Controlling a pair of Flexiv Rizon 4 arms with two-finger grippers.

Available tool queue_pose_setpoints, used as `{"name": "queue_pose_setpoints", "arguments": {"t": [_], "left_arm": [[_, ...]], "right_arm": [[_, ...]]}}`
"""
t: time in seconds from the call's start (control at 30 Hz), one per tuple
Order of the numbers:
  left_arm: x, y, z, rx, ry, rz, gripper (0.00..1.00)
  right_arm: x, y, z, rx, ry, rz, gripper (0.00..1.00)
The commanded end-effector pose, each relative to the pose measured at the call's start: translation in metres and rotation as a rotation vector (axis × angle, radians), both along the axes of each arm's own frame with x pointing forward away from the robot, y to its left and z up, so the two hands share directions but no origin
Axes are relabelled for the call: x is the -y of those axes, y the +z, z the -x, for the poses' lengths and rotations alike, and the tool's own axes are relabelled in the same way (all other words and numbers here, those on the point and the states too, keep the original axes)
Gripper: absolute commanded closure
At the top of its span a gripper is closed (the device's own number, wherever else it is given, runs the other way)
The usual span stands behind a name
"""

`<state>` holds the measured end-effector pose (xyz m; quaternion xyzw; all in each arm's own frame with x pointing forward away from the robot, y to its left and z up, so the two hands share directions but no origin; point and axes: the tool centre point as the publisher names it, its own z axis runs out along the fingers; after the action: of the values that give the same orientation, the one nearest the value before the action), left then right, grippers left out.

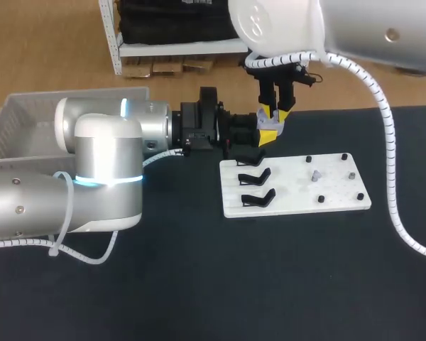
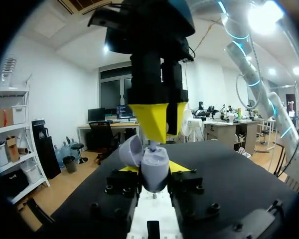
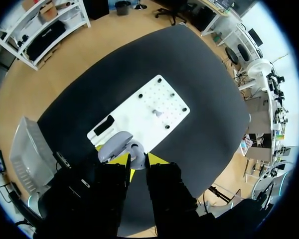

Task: Pick up each earbud case from the left stands, insert the matching earbuds, close the lid, and place the case in the box.

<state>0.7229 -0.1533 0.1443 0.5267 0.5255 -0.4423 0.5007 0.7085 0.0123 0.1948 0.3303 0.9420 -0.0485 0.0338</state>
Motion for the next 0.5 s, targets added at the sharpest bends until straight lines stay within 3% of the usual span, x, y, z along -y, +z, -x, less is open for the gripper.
{"name": "queue_pose_setpoints", "arguments": {"t": [0.03, 0.5], "left_arm": [[0.0, -0.0008, 0.0, 0.004, 0.003, 0.005, 1.0], [0.0, -0.0008, 0.0, 0.004, 0.003, 0.005, 1.0]], "right_arm": [[-0.0009, 0.0, -0.0018, -0.002, 0.0, 0.004, 1.0], [0.0005, -0.0076, -0.0018, -0.024, 0.0, 0.014, 1.0]]}}
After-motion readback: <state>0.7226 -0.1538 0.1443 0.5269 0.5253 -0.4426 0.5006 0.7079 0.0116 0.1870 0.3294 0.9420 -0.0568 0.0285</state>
